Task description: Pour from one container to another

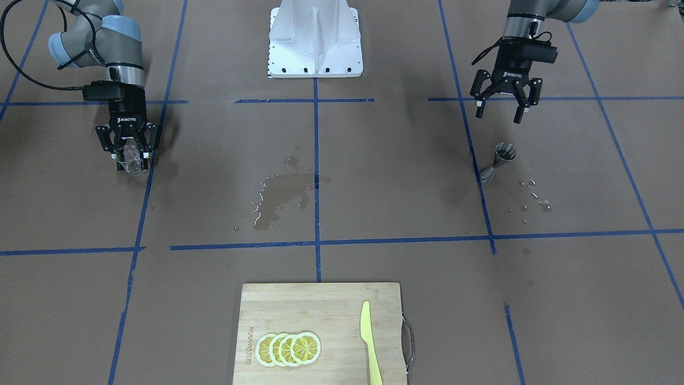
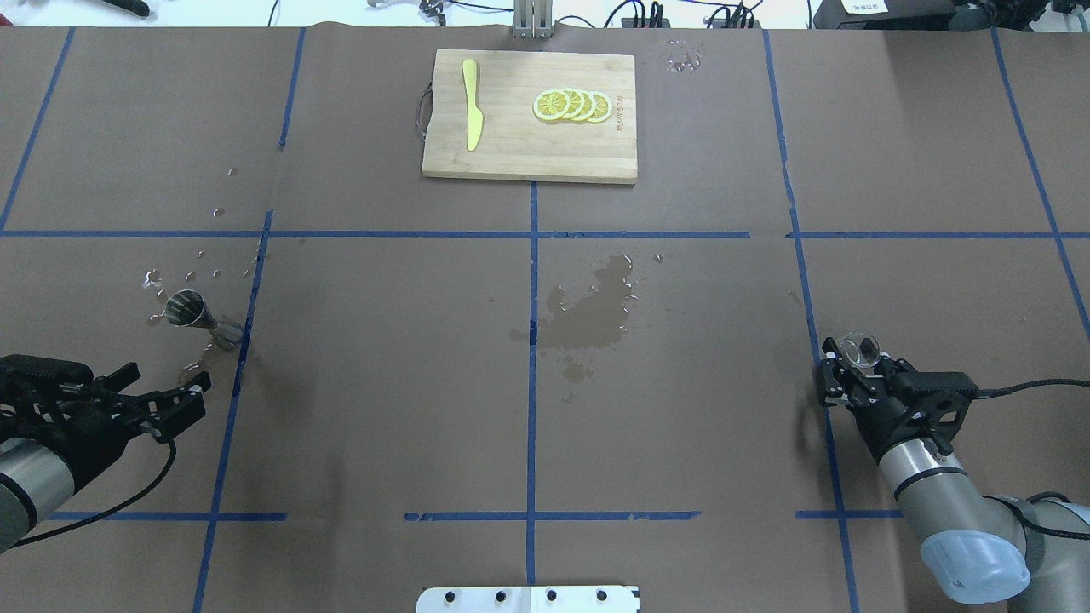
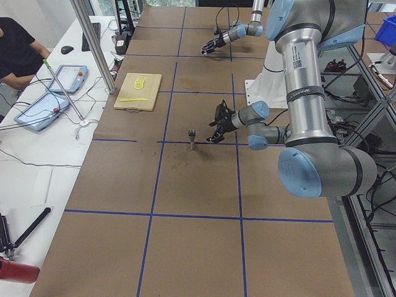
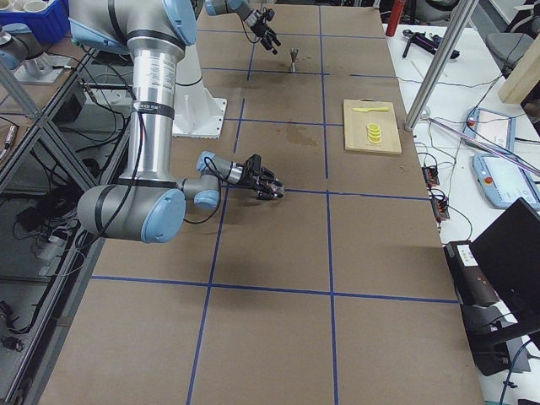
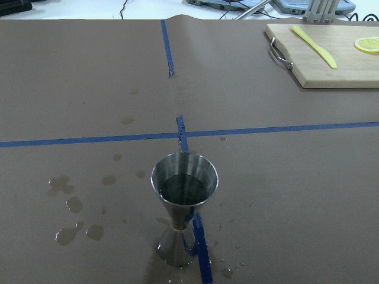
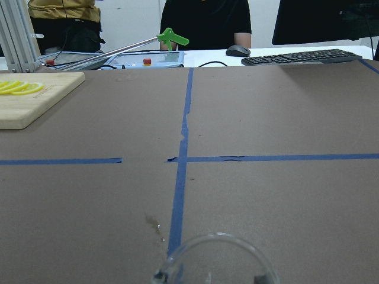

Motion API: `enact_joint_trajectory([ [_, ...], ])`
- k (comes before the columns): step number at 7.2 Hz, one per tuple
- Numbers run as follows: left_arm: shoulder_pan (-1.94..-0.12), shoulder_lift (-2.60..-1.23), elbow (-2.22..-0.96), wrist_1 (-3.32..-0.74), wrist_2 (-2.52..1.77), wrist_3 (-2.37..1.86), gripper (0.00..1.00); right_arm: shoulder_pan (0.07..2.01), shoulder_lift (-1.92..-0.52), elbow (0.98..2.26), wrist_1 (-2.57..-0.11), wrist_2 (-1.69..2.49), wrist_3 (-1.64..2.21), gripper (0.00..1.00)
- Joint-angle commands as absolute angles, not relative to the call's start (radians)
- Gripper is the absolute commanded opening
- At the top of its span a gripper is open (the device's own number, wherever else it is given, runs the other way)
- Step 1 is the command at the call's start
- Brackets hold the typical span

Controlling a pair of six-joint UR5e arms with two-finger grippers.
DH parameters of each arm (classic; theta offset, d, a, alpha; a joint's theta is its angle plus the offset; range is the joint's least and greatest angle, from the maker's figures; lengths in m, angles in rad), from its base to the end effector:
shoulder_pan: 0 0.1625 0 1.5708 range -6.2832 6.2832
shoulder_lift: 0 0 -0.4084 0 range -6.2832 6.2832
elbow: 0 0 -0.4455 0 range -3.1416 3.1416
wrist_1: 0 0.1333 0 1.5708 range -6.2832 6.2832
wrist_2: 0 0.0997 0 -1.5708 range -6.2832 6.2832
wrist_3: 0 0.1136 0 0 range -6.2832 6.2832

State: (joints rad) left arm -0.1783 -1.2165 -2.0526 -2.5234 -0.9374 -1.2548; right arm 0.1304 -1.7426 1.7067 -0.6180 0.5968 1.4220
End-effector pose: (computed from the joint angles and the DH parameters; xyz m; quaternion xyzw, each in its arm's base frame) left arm 0.3856 -0.2733 0.4441 0.3785 0.4084 -0.1037 0.8241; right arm -0.4530 -0.2886 0.5406 0.4700 -0.3289 0.1998 0.7944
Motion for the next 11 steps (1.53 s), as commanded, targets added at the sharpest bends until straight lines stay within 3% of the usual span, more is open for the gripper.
enact_joint_trajectory([
  [1,-0.181,-1.216,-2.060,-2.523,-0.952,-1.253,1.00,0.132,-1.743,1.707,-0.617,0.597,1.422,0.99],
  [6,-0.198,-1.216,-2.074,-2.523,-0.957,-1.226,1.00,0.135,-1.744,1.718,-0.609,0.597,1.420,0.99],
  [9,-0.207,-1.216,-2.079,-2.523,-0.957,-1.212,1.00,0.133,-1.741,1.718,-0.609,0.597,1.422,0.94],
  [11,-0.207,-1.216,-2.079,-2.523,-0.957,-1.212,1.00,0.135,-1.743,1.718,-0.609,0.598,1.420,0.98],
])
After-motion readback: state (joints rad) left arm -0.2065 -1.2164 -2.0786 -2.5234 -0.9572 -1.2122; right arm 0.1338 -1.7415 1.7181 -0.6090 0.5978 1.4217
